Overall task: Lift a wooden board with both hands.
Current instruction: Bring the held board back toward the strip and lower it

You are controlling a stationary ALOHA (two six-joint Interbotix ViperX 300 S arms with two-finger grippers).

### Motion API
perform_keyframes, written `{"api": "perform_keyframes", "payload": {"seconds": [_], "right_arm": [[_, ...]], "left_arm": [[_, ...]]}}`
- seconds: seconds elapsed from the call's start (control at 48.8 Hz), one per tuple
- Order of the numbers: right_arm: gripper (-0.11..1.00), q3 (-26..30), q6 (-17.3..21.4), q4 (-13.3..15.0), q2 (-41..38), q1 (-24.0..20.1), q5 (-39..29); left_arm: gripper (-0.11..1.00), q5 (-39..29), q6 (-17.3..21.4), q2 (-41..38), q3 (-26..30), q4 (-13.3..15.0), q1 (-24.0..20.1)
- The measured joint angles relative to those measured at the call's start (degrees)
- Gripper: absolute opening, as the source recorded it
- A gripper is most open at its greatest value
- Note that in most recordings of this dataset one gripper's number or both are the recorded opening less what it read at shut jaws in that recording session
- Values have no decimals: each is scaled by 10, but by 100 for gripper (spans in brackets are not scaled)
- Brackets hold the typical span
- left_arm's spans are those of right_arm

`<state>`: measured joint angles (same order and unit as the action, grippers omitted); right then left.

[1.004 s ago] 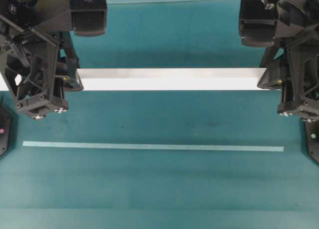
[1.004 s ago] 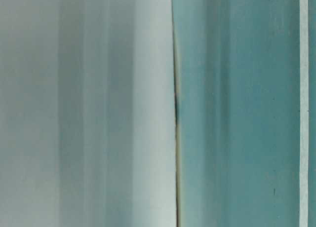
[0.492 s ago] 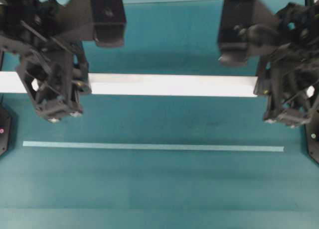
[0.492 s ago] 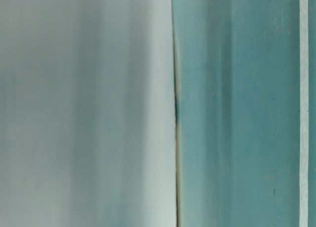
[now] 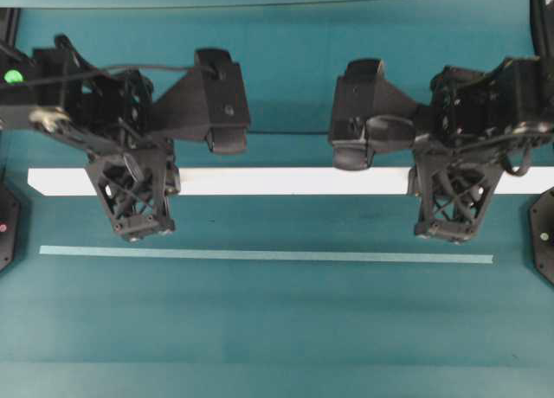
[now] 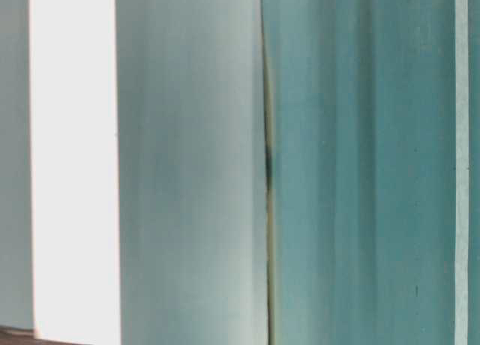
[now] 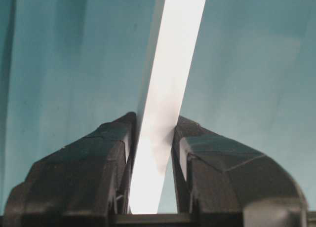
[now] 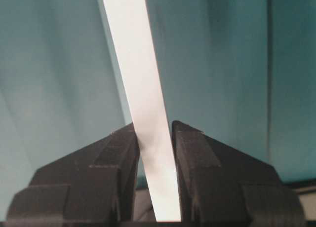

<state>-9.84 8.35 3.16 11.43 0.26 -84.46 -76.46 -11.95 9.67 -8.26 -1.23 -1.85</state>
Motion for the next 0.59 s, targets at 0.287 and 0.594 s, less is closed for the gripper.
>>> {"api": "perform_keyframes", "payload": {"seconds": [0.287,0.594], "right_arm": [[22,-74,-1,1,-2,0,71],[22,-142,-1,-4,-17,-1,164]], "left_arm": [[18,67,0,-8,-71,-1,0],[18,142,0,-7,-144,-1,0]]}}
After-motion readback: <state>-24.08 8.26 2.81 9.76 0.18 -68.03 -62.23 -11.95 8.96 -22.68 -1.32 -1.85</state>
